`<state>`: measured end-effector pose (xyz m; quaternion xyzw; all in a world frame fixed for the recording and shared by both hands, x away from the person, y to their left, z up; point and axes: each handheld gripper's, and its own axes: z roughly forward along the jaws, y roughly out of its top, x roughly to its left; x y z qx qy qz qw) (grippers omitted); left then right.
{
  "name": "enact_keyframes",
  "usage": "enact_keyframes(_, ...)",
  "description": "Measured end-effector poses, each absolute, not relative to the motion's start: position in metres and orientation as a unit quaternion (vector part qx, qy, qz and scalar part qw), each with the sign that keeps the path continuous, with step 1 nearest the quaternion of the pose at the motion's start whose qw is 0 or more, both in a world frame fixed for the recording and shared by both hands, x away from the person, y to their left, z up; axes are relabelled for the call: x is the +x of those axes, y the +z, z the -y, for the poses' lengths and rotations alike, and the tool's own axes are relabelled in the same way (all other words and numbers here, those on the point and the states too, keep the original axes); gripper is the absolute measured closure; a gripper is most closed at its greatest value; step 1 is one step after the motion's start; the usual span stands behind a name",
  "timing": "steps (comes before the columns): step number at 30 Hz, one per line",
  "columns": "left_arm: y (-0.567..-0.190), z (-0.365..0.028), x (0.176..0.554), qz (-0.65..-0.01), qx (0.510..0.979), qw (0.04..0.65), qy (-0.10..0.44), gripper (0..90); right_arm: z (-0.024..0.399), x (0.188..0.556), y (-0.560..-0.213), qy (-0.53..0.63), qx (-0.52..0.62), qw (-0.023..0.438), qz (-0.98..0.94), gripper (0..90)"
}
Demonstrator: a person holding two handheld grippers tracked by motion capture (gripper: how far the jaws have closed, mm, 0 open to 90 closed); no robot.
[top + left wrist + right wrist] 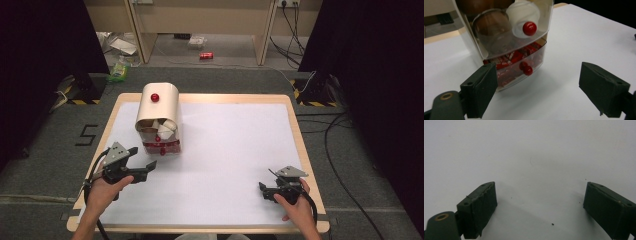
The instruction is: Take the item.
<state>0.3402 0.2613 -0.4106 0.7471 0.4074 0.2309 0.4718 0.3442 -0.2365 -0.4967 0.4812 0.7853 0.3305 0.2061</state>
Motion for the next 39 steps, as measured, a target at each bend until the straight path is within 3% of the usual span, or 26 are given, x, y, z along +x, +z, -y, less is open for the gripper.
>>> enact_keyframes(39, -0.367, -0.23, 0.383, -0.357, 0.759, 0.481, 0.254, 15.5, 0.236, 0.344, -0.497, 0.33, 0.48, 0.205, -0.786, 11.6)
